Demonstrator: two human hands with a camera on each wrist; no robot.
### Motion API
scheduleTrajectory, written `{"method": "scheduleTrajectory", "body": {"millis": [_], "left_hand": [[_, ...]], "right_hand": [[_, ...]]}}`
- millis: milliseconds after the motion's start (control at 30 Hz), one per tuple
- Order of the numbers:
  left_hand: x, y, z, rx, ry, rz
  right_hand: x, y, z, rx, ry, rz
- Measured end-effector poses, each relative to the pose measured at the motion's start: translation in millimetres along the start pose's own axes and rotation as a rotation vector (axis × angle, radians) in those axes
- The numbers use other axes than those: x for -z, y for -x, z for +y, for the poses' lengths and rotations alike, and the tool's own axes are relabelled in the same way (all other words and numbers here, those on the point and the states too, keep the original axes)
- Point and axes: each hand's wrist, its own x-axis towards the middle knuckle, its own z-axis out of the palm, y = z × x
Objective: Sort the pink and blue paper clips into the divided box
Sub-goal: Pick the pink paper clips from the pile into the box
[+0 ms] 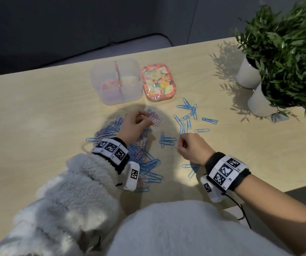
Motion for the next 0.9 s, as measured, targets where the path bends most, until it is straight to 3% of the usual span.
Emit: {"method": "scheduleTrajectory", "body": {"millis": [133, 200, 333, 467, 633, 900], "left_hand": [[12.6, -6.6, 4.4, 0.161, 0.161, 0.095], [15.8, -7.6, 3.0, 0.176, 0.079, 0.119], [12.3, -3.8, -4.7, -0.025, -0.348, 0.056], [6.6, -1.1, -11.2, -0.127, -0.746, 0.030], [7.4, -10.0, -8.3, -0.122, -0.762, 0.087], [3.4, -26.1, -0.7, -0.189, -0.958, -0.058]], "right_hand": [[7.5, -21.8, -9.2, -0.051, -0.385, 0.086], [12.8, -38.6, -19.8, -0.070, -0.472, 0.090], [19.9, -66.9, -49.6, 0.027, -0.248, 0.104], [9.2, -79.4, -62.1, 0.097, 0.001, 0.086], [2.8, -72.5, -56.9, 0.109, -0.025, 0.154], [5.7, -56.8, -46.4, 0.161, 0.225, 0.071]]}}
